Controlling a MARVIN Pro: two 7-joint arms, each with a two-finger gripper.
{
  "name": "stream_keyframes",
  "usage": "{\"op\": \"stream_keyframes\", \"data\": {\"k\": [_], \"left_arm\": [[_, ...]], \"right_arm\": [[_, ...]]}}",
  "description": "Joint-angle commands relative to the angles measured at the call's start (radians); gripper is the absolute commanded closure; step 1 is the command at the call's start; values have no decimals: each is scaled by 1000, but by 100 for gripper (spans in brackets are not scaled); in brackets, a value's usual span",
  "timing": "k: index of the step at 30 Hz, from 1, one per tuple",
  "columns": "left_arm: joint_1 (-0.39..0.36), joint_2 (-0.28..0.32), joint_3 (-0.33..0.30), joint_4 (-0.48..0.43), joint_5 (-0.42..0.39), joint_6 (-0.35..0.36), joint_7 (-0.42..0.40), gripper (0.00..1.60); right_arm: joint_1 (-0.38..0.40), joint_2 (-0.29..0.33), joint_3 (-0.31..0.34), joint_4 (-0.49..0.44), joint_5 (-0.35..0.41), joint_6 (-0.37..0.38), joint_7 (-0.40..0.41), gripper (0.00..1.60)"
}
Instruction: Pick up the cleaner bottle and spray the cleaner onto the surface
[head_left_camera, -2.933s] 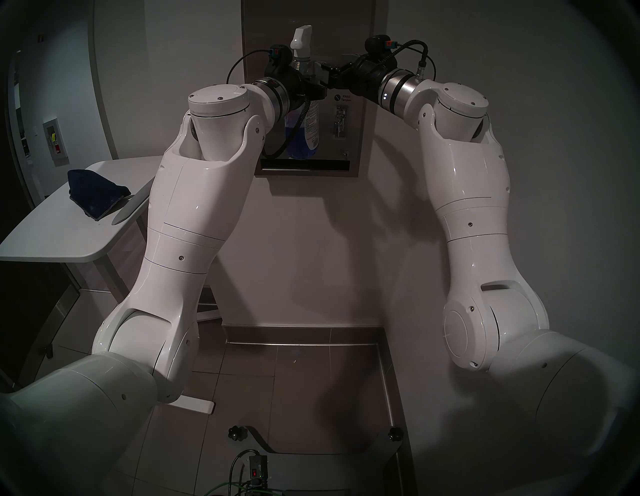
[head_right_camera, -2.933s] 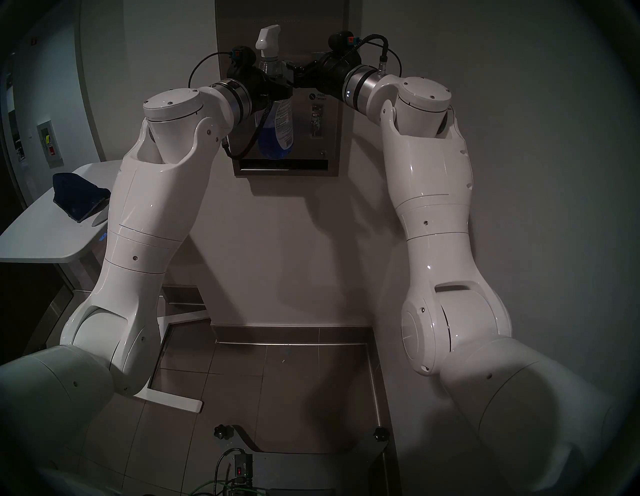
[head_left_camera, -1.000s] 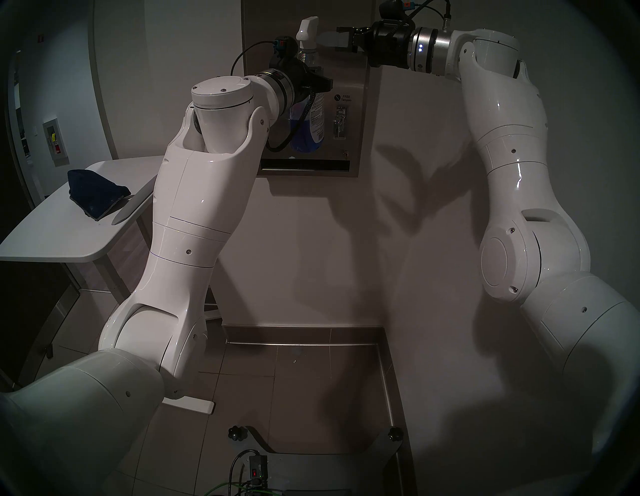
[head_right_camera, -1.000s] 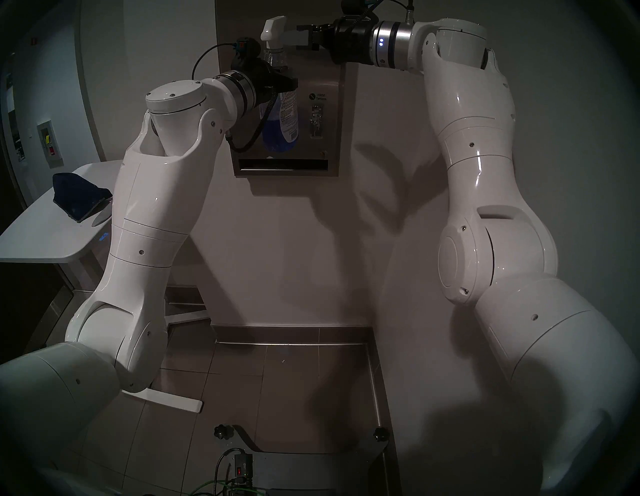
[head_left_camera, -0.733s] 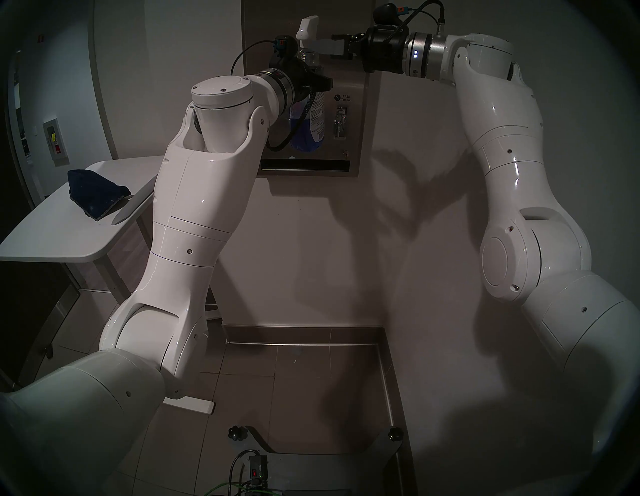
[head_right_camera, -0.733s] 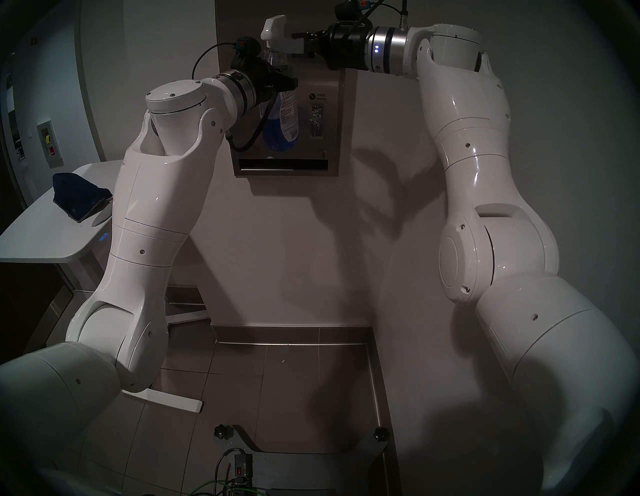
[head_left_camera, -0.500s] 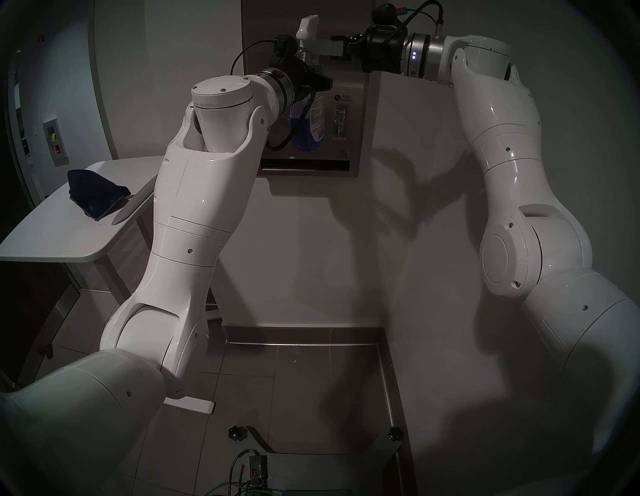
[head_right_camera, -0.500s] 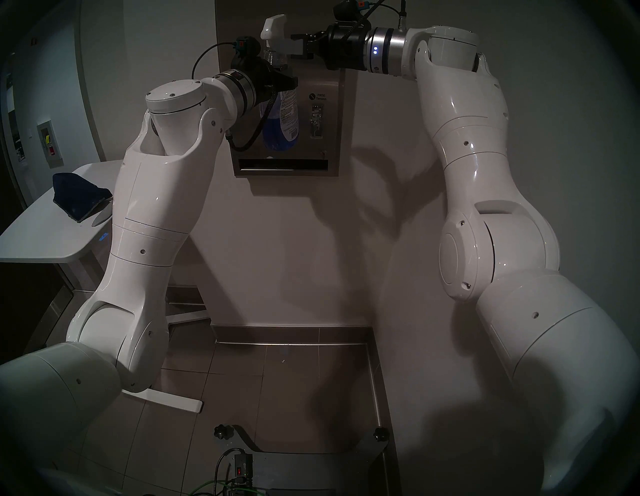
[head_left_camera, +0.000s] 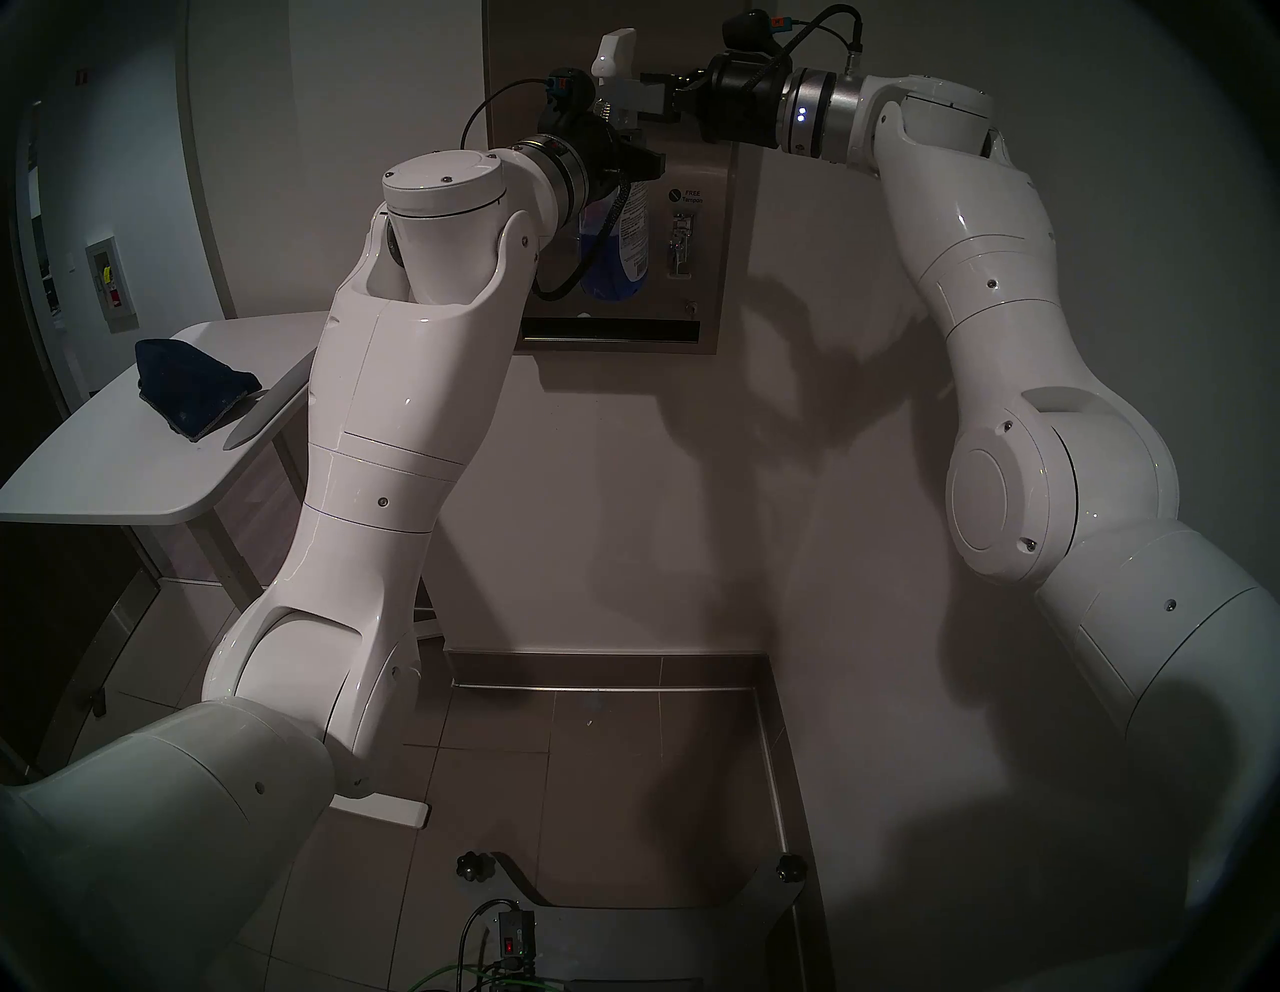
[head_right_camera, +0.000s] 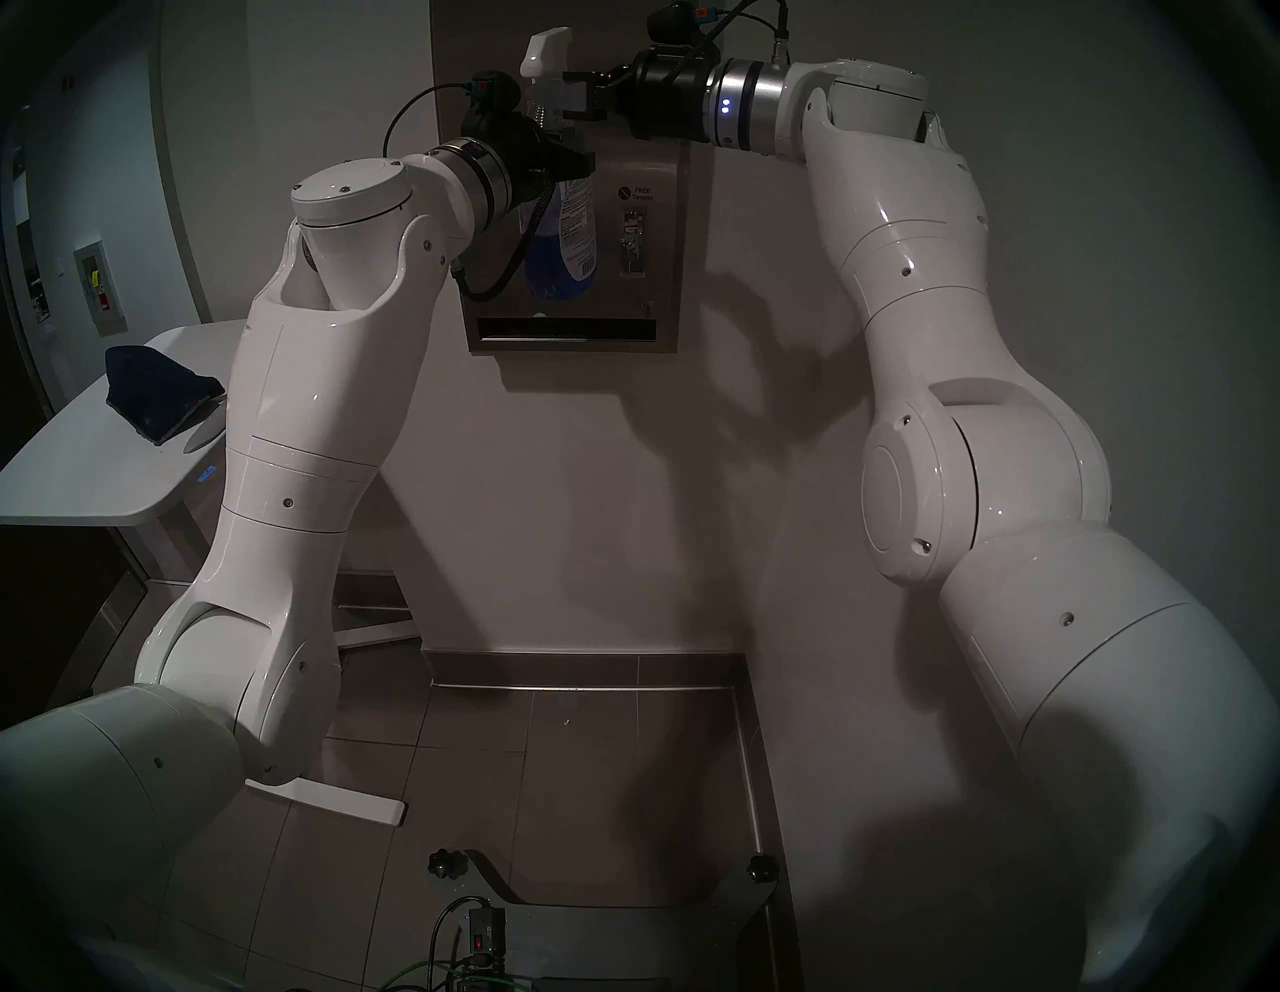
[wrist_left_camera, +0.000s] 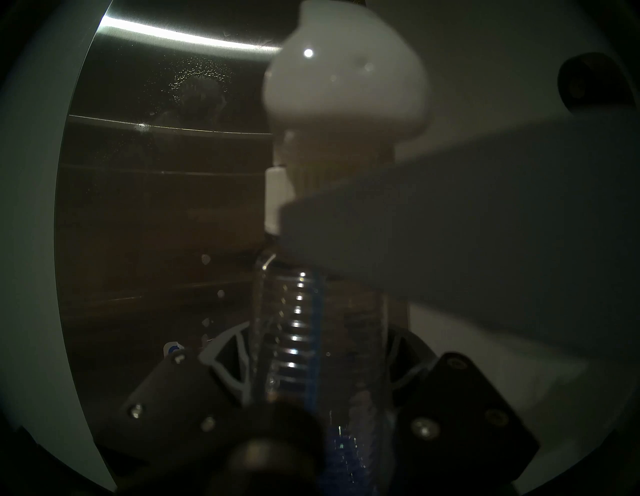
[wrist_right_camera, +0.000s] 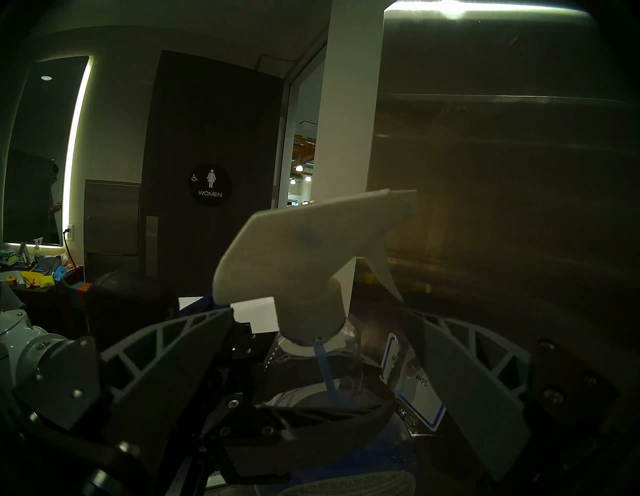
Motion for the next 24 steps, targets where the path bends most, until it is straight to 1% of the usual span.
{"op": "stream_keyframes", "data": {"k": [1,19,24], "left_arm": [[-70,-13,-18,-41,1,-39,1,160],[-68,-21,-24,-41,14,-37,-7,160],[-67,-23,-26,-40,17,-37,-9,160]], "right_arm": [[86,-36,-1,29,1,-53,-13,0],[161,-76,-4,171,-3,-158,-41,0],[179,-84,-1,207,-1,-176,-44,0]]}}
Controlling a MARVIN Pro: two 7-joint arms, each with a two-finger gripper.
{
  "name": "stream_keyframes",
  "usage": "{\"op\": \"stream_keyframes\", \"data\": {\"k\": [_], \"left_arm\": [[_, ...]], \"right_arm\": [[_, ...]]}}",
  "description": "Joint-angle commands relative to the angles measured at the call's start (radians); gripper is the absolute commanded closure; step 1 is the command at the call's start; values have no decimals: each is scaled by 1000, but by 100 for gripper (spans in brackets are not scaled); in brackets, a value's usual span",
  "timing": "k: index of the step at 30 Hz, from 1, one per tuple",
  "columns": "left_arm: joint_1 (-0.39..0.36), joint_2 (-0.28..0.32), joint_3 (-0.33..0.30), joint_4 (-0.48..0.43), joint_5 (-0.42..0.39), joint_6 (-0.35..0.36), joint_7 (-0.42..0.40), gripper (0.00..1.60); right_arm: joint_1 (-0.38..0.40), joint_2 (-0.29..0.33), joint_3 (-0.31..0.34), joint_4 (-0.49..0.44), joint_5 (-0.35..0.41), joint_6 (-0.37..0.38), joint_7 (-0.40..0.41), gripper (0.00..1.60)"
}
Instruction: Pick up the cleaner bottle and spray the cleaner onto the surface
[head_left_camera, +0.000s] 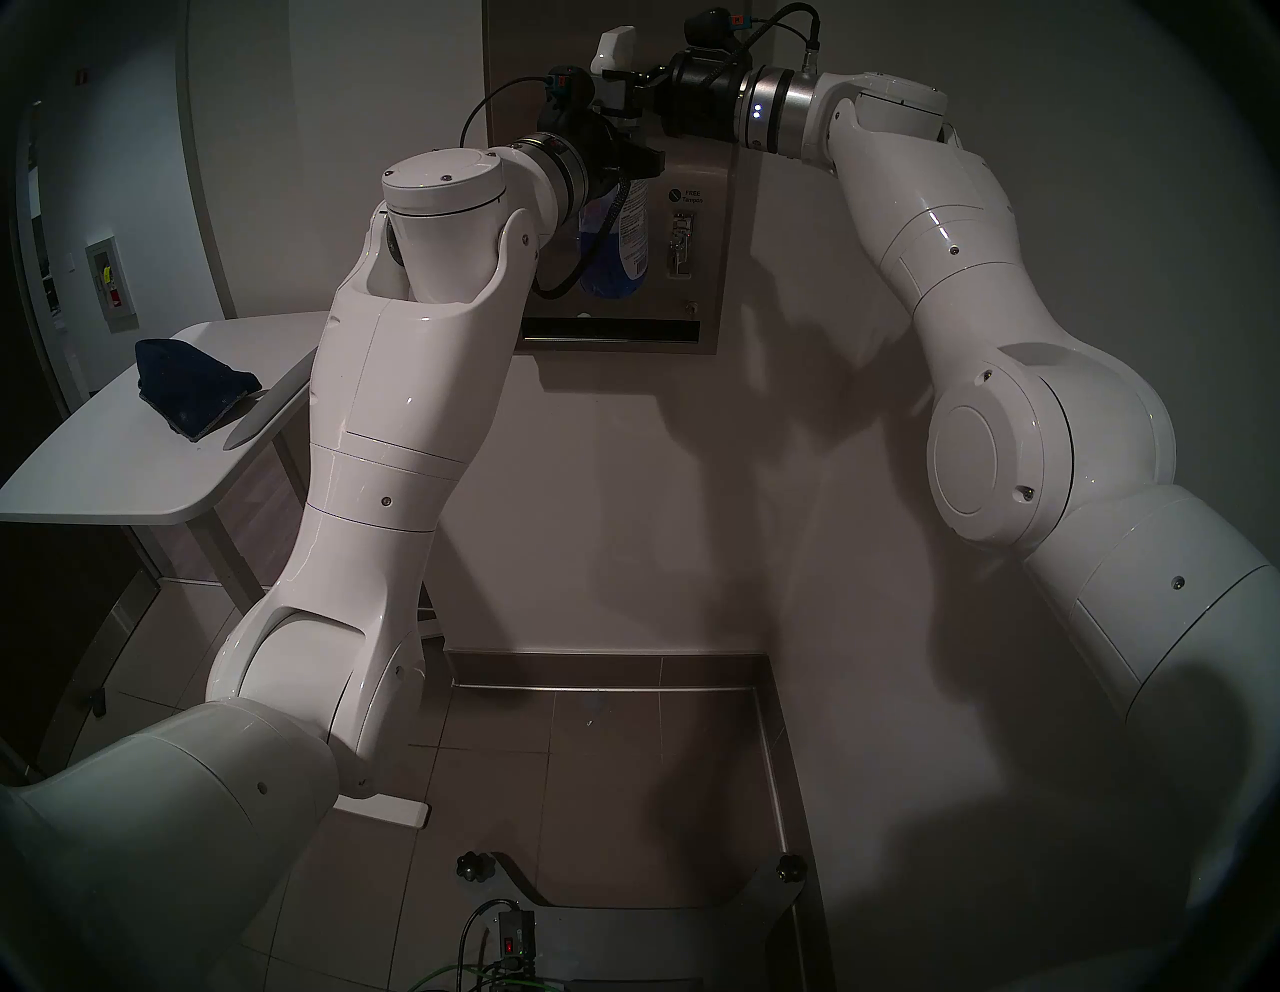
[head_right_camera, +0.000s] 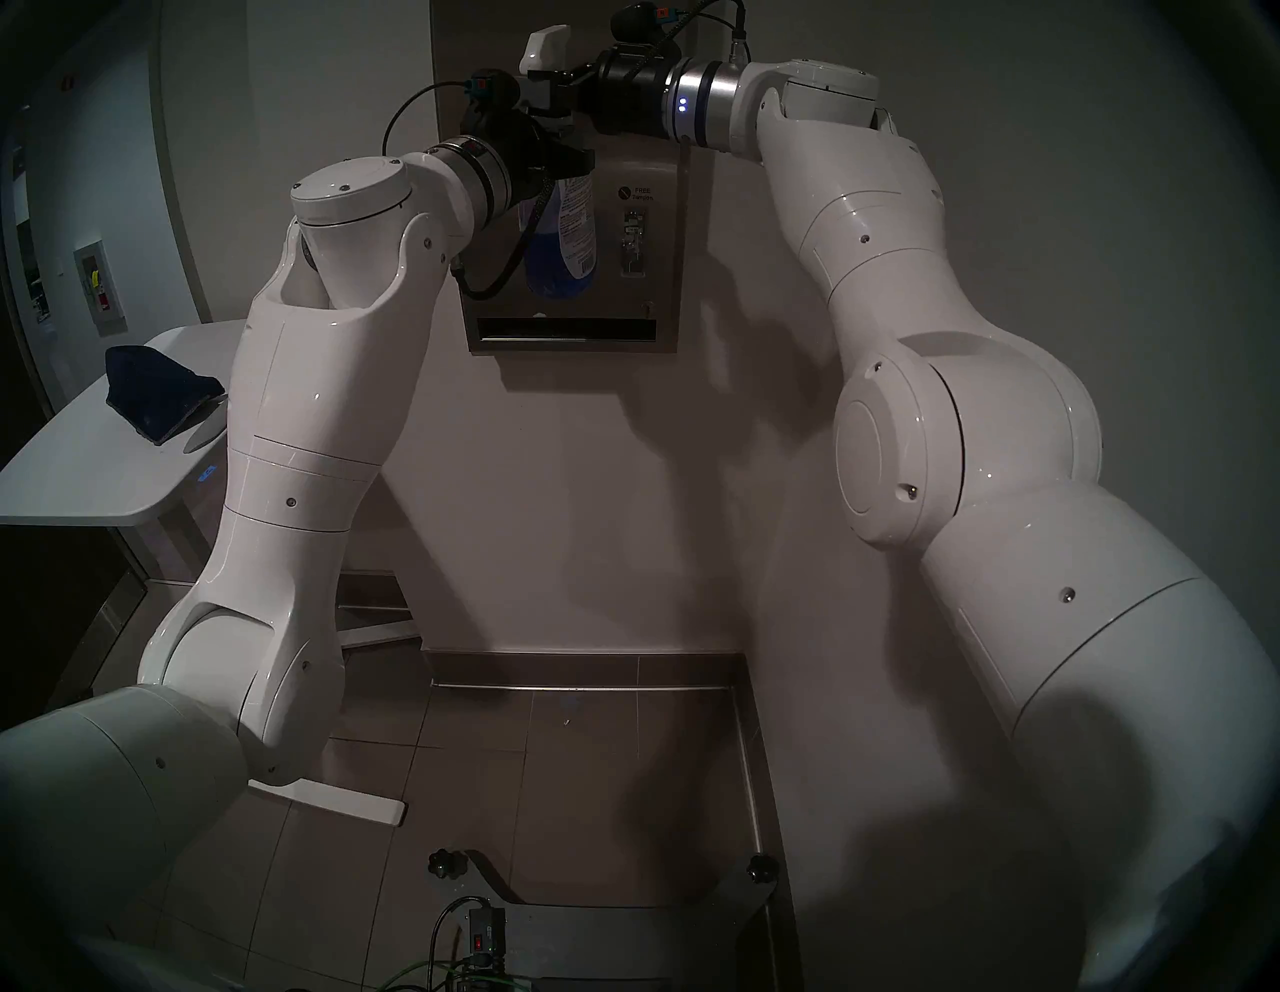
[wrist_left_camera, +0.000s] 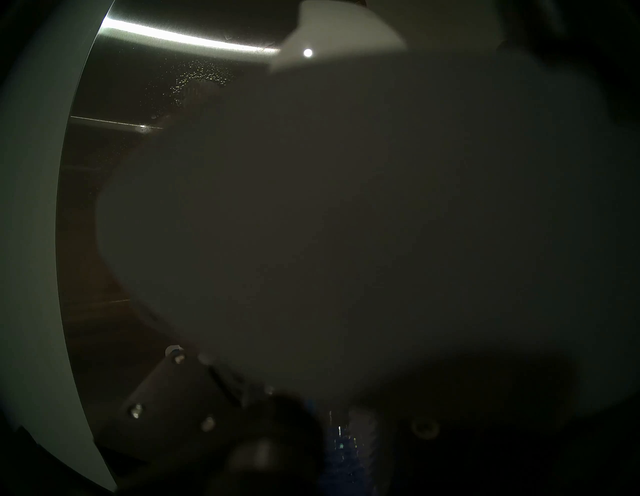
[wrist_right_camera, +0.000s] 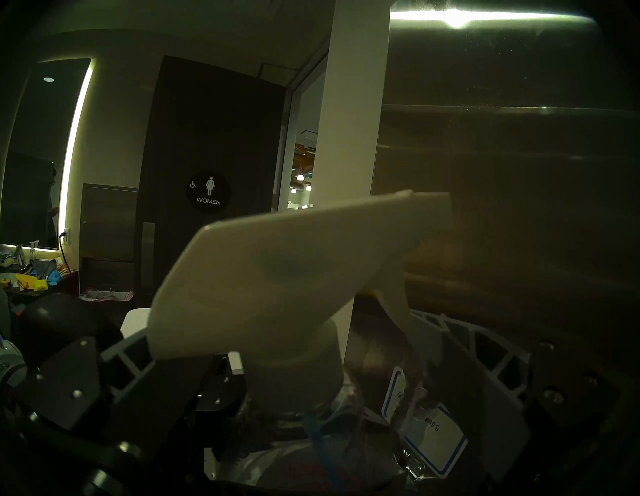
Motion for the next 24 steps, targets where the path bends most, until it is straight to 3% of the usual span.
{"op": "stream_keyframes", "data": {"k": [1,3,15,16,17,18,24], "left_arm": [[-67,-13,-16,-41,0,-37,0,160],[-67,-14,-17,-41,2,-38,0,160],[-66,-22,-24,-40,14,-40,-5,160],[-66,-23,-25,-39,15,-40,-5,160],[-66,-24,-25,-39,16,-41,-6,160],[-66,-24,-26,-39,17,-41,-6,160],[-65,-27,-29,-39,22,-43,-12,160]], "right_arm": [[89,-15,5,14,3,-39,-4,26],[94,-17,6,26,4,-43,-3,160],[119,-16,8,74,3,-72,11,160],[120,-14,7,76,2,-73,14,153],[122,-13,6,78,1,-73,17,108],[123,-13,6,80,1,-75,19,0],[125,-8,4,89,-1,-84,31,0]]}}
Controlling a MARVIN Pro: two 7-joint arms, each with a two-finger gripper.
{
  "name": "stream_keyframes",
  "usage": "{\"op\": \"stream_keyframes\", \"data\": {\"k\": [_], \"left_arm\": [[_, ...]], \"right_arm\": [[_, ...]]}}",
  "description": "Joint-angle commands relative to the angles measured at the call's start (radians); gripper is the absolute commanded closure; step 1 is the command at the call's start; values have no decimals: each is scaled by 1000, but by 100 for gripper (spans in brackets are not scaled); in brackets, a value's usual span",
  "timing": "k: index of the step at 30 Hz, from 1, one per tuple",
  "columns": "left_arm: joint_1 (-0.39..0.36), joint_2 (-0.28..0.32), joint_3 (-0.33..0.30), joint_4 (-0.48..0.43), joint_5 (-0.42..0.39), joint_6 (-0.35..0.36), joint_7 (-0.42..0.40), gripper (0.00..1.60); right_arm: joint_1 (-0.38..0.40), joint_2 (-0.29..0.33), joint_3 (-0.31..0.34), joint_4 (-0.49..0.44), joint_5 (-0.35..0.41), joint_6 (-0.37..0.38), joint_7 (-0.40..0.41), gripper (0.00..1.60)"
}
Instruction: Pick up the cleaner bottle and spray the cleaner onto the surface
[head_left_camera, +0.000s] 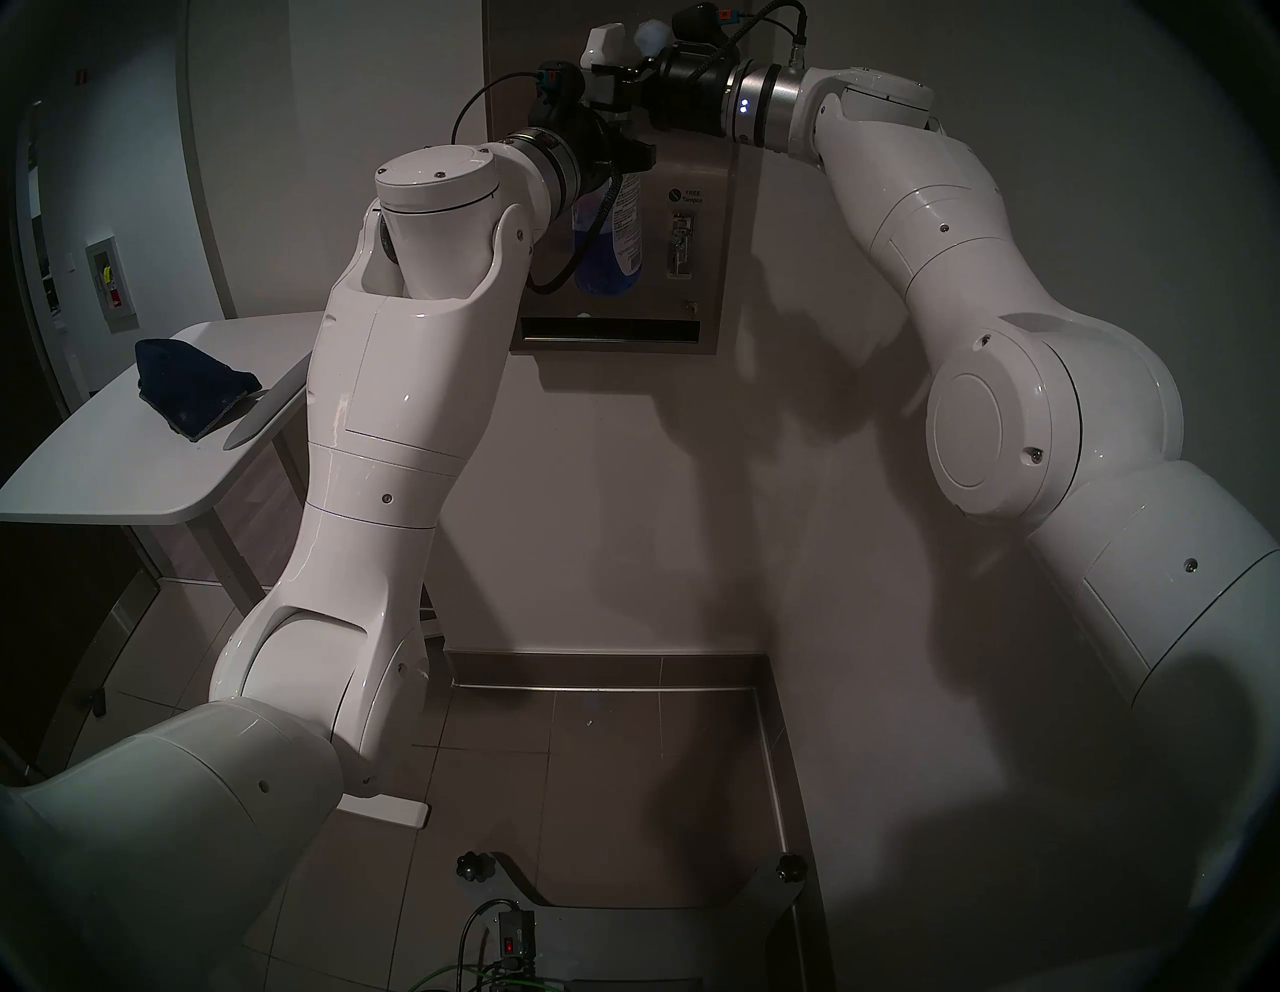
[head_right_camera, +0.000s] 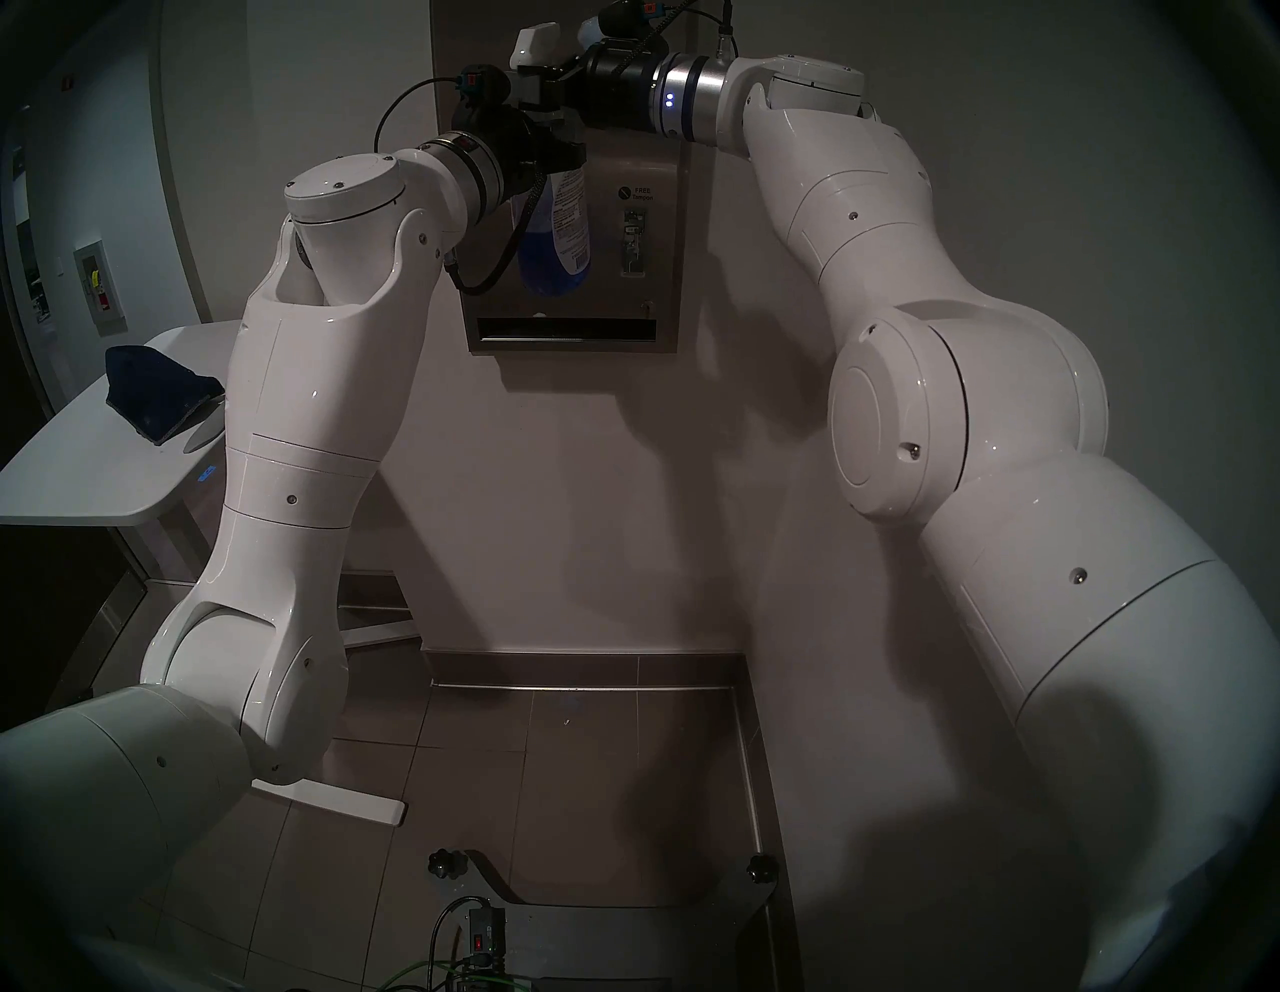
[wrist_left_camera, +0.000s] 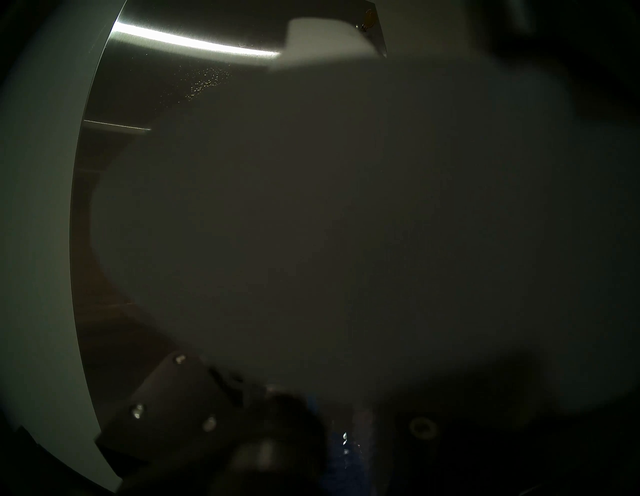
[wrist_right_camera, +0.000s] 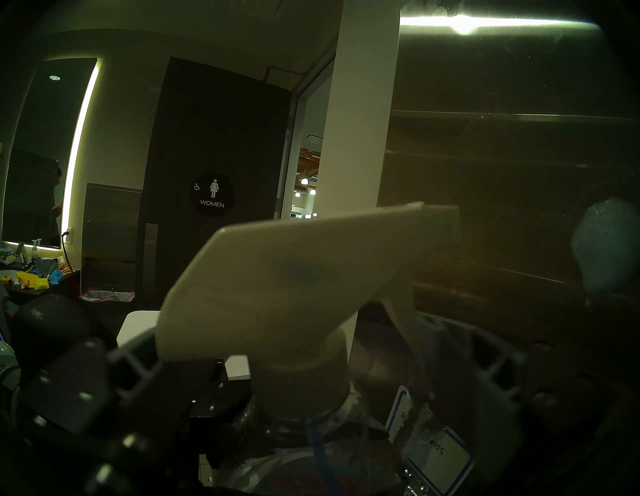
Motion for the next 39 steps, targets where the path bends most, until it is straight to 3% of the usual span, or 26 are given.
{"op": "stream_keyframes", "data": {"k": [1,15,16,17,34,36,37,39], "left_arm": [[-63,-16,-8,-40,-1,-38,-4,160],[-63,-22,-15,-39,10,-41,-16,160],[-63,-23,-15,-39,10,-41,-17,160],[-63,-23,-15,-39,11,-40,-18,160],[-60,-32,-23,-39,25,-39,-27,160],[-60,-33,-24,-39,27,-39,-28,160],[-59,-33,-25,-39,27,-38,-28,160],[-59,-34,-26,-39,29,-38,-29,160]], "right_arm": [[68,11,3,-12,1,-19,18,0],[75,12,-11,13,-18,-29,37,0],[75,11,-10,15,-17,-28,35,48],[76,12,-13,16,-18,-26,46,160],[85,-13,-11,18,-14,-22,57,160],[85,-17,-11,17,-14,-22,60,102],[85,-19,-10,17,-14,-22,60,45],[85,-24,-9,18,-12,-24,60,0]]}}
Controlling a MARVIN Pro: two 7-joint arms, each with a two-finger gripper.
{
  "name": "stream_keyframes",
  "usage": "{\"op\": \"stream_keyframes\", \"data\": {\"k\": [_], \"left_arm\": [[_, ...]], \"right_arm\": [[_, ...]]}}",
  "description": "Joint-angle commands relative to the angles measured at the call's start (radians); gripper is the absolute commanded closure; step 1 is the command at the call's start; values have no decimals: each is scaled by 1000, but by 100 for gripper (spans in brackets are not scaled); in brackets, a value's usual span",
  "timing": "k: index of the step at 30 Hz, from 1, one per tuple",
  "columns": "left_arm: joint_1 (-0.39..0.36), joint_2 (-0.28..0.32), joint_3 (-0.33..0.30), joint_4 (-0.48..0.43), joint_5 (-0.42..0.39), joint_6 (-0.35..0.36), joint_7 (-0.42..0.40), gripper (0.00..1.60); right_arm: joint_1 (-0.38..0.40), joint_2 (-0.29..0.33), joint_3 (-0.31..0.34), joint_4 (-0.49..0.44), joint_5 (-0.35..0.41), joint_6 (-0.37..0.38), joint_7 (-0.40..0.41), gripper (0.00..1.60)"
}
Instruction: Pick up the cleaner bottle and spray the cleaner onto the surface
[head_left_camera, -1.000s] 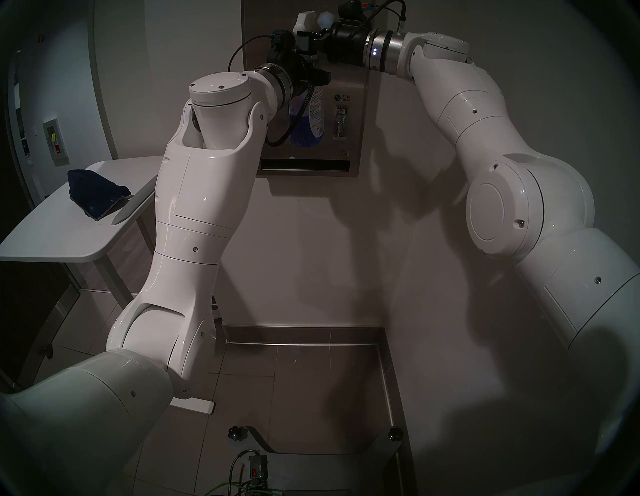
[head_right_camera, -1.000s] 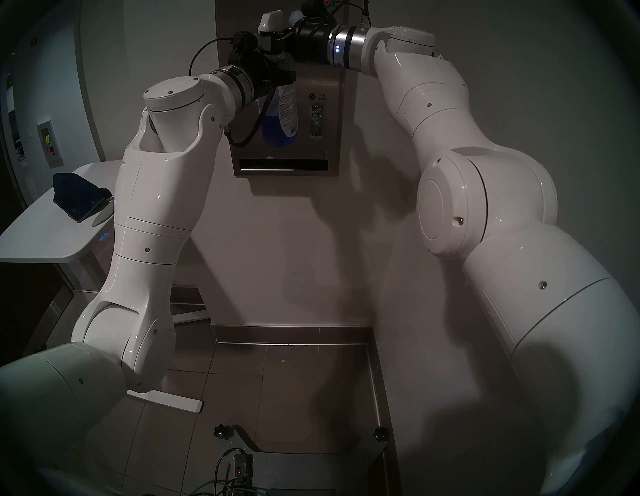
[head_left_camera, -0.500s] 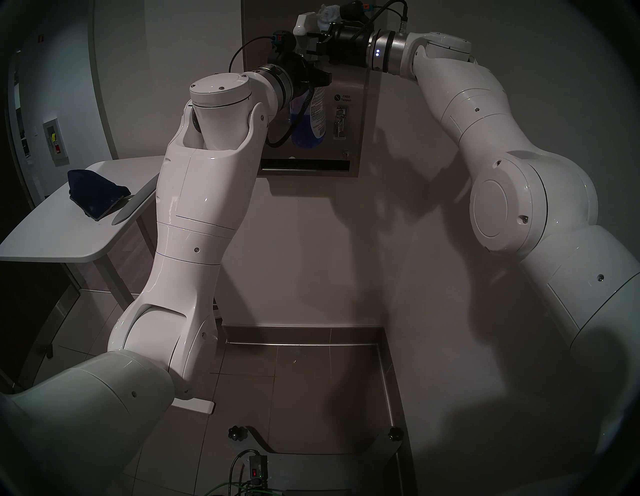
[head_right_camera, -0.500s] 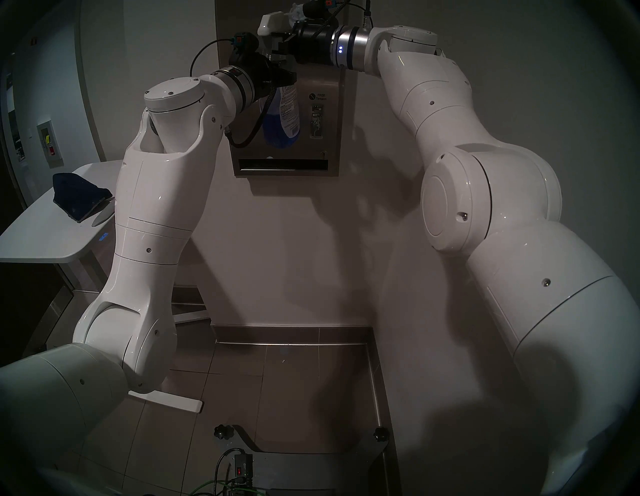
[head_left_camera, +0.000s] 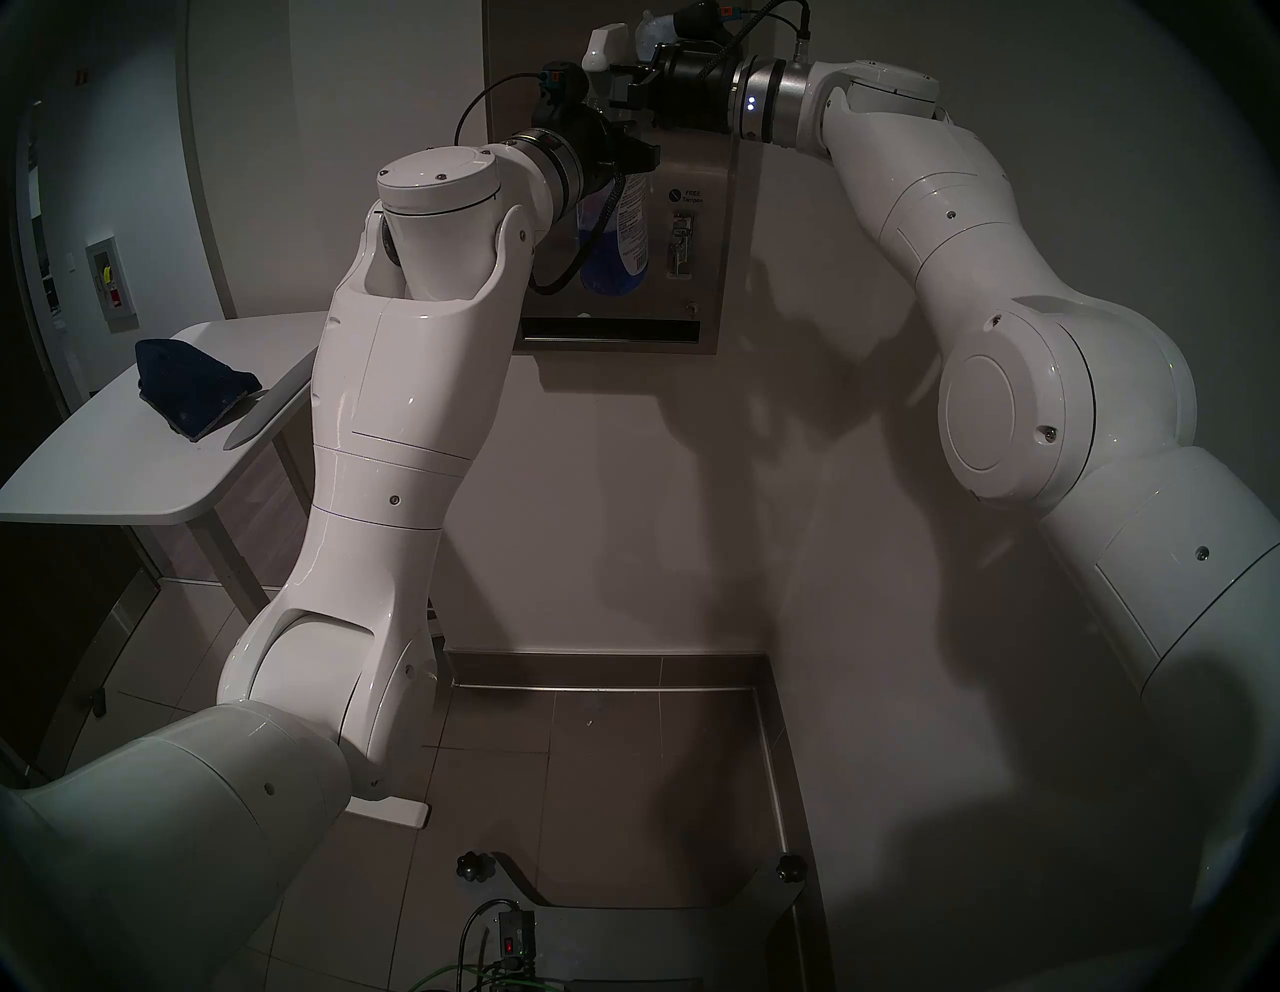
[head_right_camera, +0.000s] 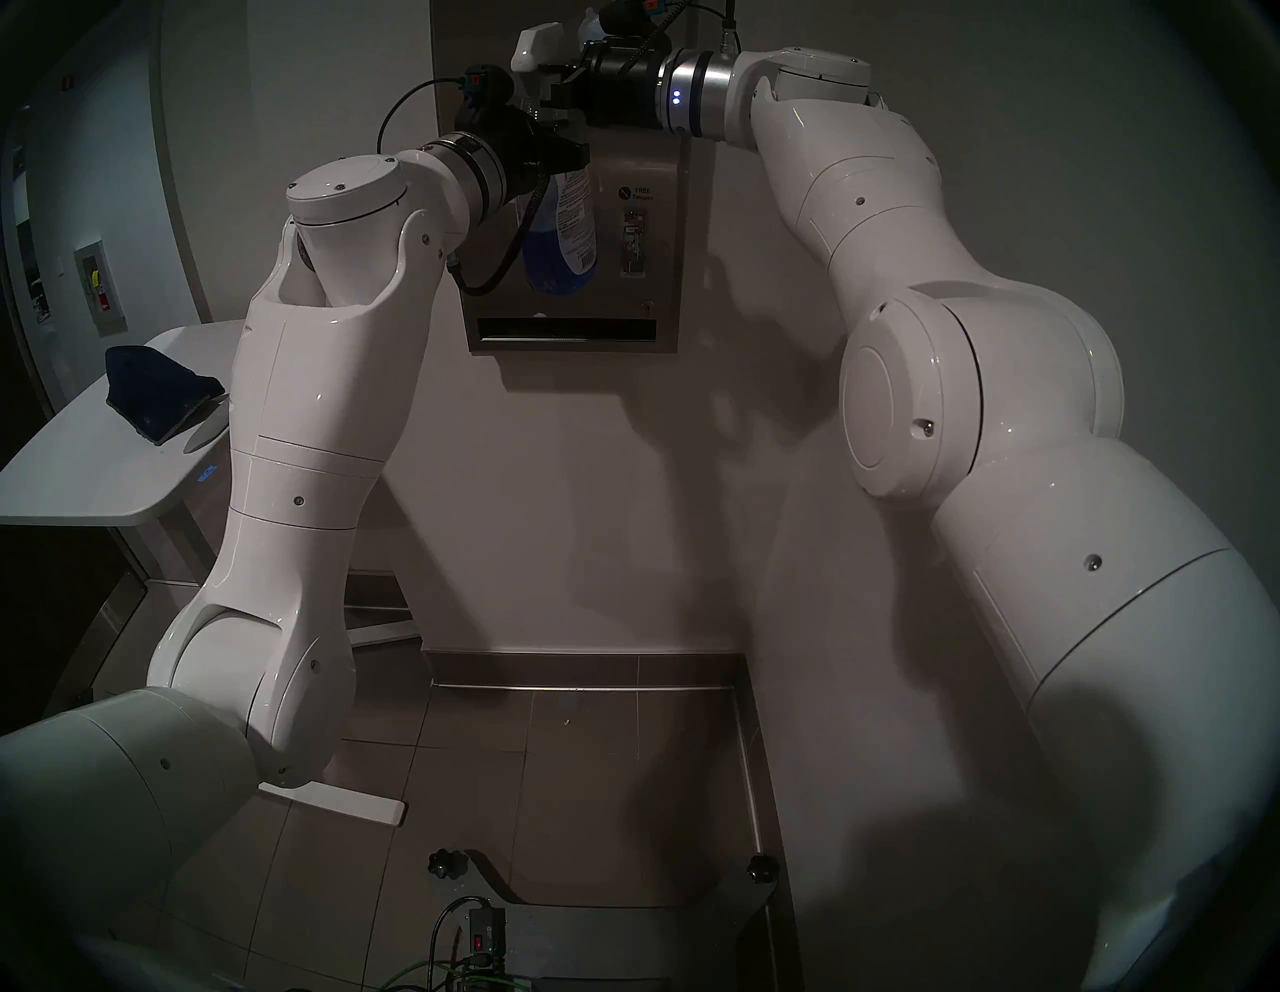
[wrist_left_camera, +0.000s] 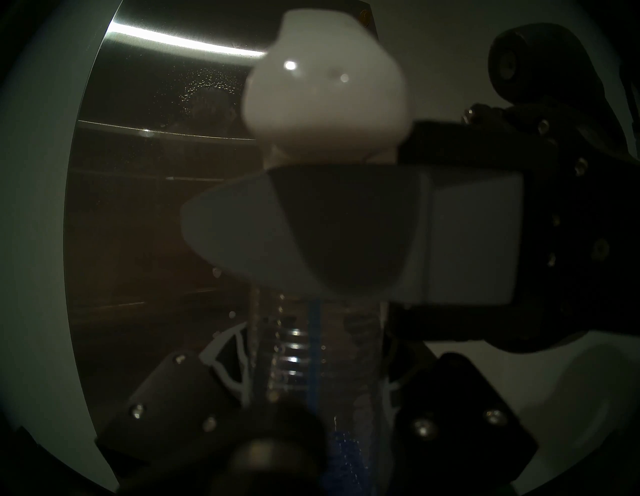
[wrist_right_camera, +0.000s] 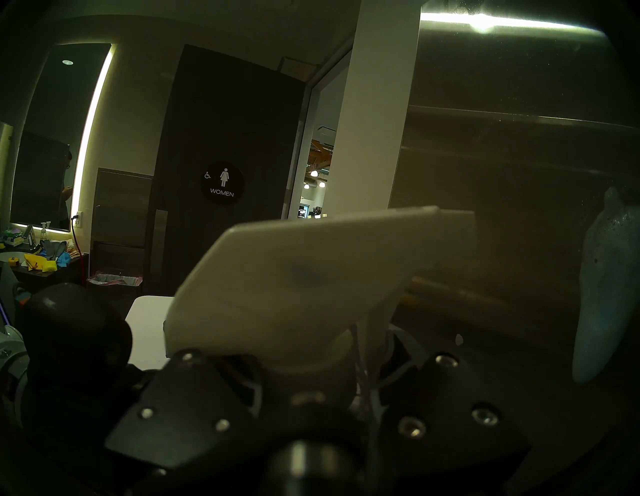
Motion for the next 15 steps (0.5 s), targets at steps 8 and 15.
{"op": "stream_keyframes", "data": {"k": [8,15], "left_arm": [[-63,-19,-11,-43,3,-35,-5,160],[-61,-22,-13,-44,7,-35,-8,160]], "right_arm": [[54,-51,10,-14,15,-5,-3,0],[58,-56,14,-6,13,-7,-7,0]]}}
